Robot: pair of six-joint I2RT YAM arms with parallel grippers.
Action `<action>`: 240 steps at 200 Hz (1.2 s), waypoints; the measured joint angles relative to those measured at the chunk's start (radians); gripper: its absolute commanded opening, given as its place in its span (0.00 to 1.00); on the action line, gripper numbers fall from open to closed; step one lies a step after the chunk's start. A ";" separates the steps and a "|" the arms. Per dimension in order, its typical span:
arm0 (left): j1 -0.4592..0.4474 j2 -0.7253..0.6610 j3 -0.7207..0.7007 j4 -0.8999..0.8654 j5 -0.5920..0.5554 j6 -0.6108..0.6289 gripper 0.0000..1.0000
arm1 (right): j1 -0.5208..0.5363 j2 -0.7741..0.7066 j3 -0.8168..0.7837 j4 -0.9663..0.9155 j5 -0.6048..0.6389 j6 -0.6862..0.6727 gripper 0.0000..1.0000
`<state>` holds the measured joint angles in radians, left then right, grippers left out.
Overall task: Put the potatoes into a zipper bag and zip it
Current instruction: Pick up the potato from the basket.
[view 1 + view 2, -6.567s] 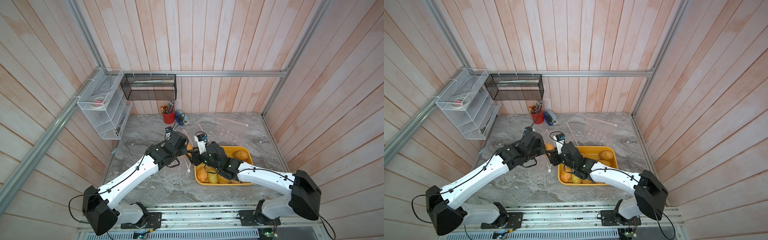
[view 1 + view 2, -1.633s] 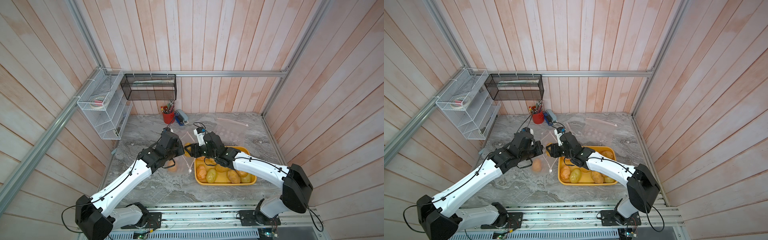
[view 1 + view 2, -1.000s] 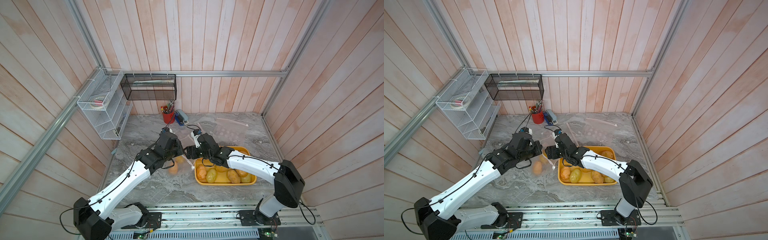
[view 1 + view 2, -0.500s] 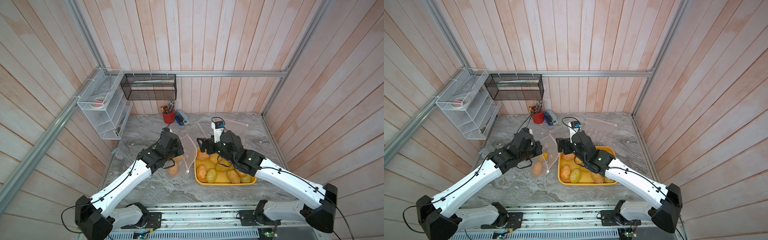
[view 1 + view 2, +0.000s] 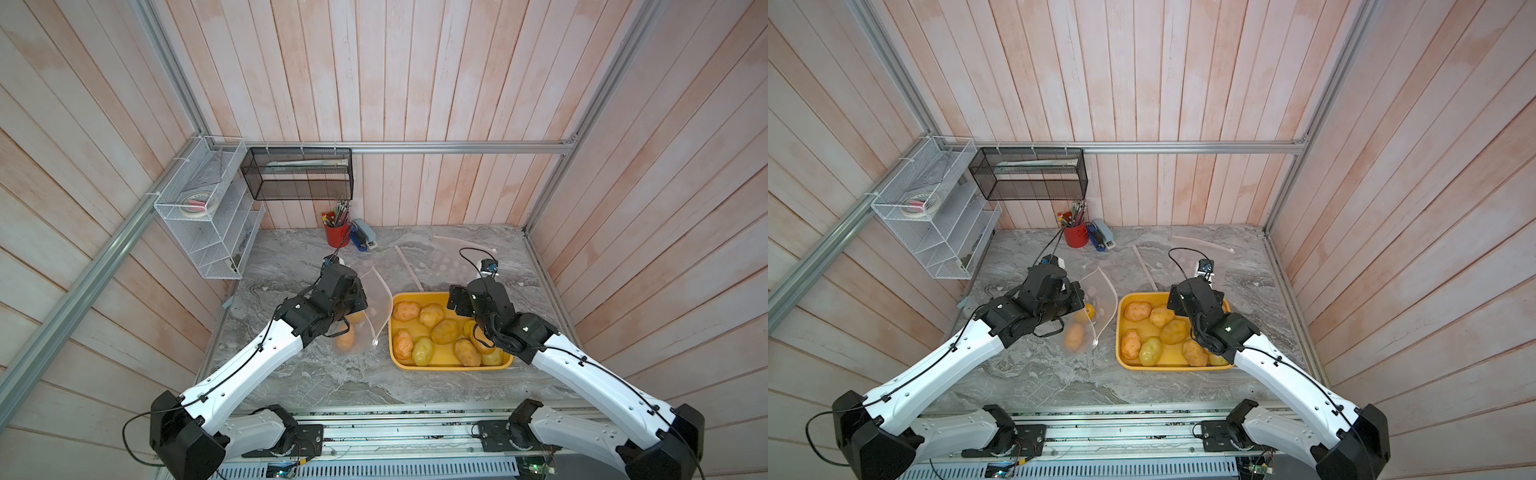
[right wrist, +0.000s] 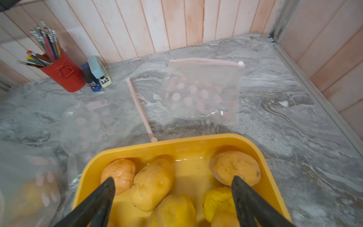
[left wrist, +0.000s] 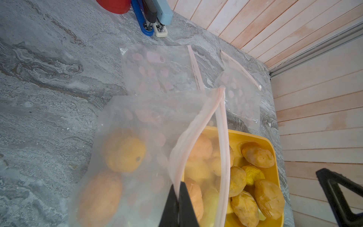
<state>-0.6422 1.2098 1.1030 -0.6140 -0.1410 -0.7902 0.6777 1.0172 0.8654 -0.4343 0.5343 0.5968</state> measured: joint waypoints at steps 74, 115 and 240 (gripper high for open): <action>0.000 0.018 0.000 -0.006 -0.016 -0.003 0.00 | -0.060 -0.213 -0.267 -0.104 -0.095 0.145 0.96; 0.000 0.018 0.000 -0.008 -0.018 -0.003 0.00 | -0.060 -0.199 -0.320 -0.103 -0.140 0.171 0.97; 0.000 0.018 0.000 -0.008 -0.021 -0.003 0.00 | -0.065 -0.090 -0.361 -0.007 -0.175 0.156 0.50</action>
<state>-0.6422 1.2274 1.1030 -0.6220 -0.1616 -0.7937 0.6125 0.9276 0.5045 -0.4416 0.3588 0.7532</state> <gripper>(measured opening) 0.047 0.628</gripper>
